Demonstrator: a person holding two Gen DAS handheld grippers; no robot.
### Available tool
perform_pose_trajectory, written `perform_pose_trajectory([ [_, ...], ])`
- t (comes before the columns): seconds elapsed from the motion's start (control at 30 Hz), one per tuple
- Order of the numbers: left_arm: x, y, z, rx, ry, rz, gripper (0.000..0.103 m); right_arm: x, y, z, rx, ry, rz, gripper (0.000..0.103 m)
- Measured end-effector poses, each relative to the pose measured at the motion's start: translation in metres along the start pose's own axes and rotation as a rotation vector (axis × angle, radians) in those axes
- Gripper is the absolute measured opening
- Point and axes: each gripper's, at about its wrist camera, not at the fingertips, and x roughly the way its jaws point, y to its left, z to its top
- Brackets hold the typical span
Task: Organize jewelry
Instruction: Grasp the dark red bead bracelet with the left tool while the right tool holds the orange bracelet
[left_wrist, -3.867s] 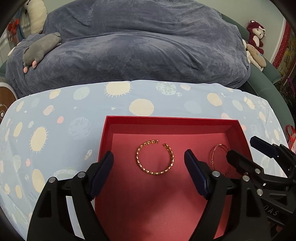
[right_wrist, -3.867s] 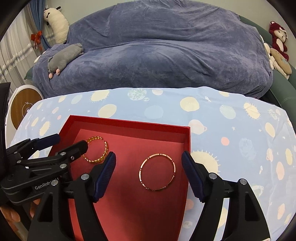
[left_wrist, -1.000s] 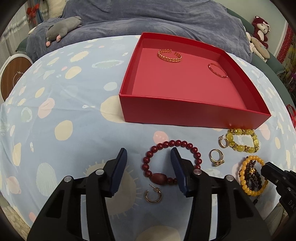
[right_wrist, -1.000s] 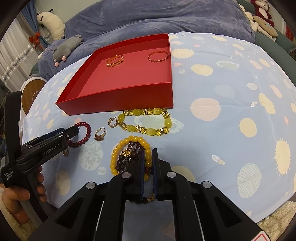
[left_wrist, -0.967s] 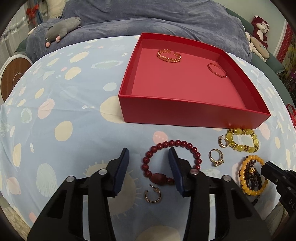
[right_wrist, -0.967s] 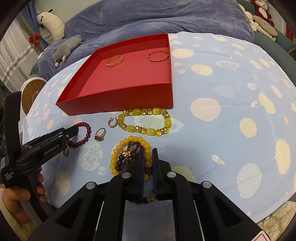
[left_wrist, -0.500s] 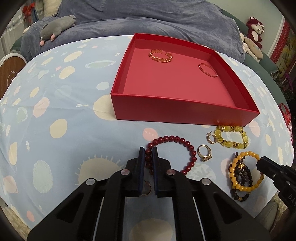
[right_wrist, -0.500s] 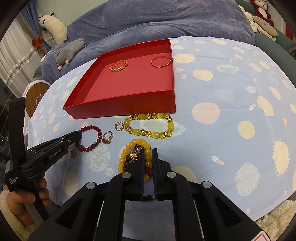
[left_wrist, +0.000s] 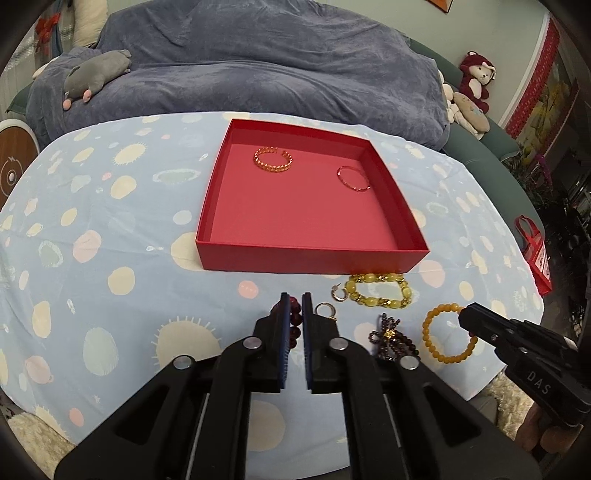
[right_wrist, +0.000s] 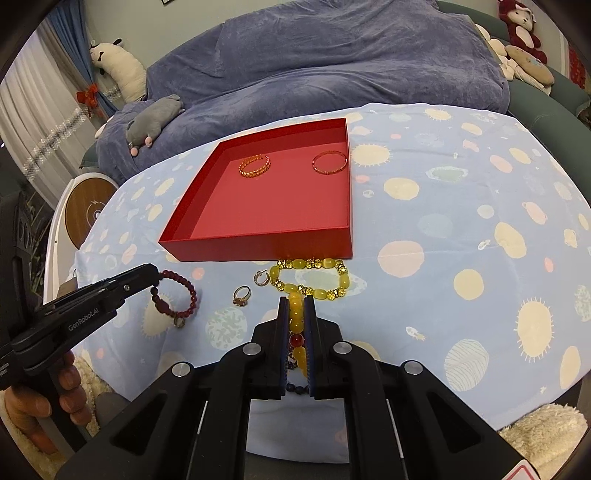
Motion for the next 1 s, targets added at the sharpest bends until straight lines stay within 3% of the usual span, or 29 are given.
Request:
perform_pose_trajectory([
  [0.2,-0.027,-0.014,0.029,0.036,-0.061,-0.046,0.001,-0.012,0.003,0.015,-0.017,-0.037,0.004,0.007],
  [0.4,-0.029,-0.014,0.044,0.058,-0.086,-0.037,0.004,-0.014,0.004,0.025,-0.013,-0.060,0.009,0.007],
  [0.47,-0.020,-0.008,0.034,0.041,-0.063,-0.021,0.012,-0.011,0.003,0.022,-0.009,-0.046,0.012,0.008],
  [0.53,-0.006,-0.003,0.019,0.030,-0.027,-0.011,0.044,-0.009,0.002,0.017,-0.005,-0.032,0.013,0.008],
  [0.57,0.000,-0.002,0.010,0.032,-0.019,0.003,0.046,-0.007,0.002,0.014,-0.002,-0.026,0.015,0.007],
  [0.8,0.055,0.021,-0.035,-0.011,0.110,0.056,0.043,0.001,0.005,0.007,0.002,0.002,0.027,0.008],
  [1.0,0.070,0.021,-0.043,0.033,0.111,0.090,0.032,0.006,0.006,0.006,0.009,0.012,0.033,0.008],
])
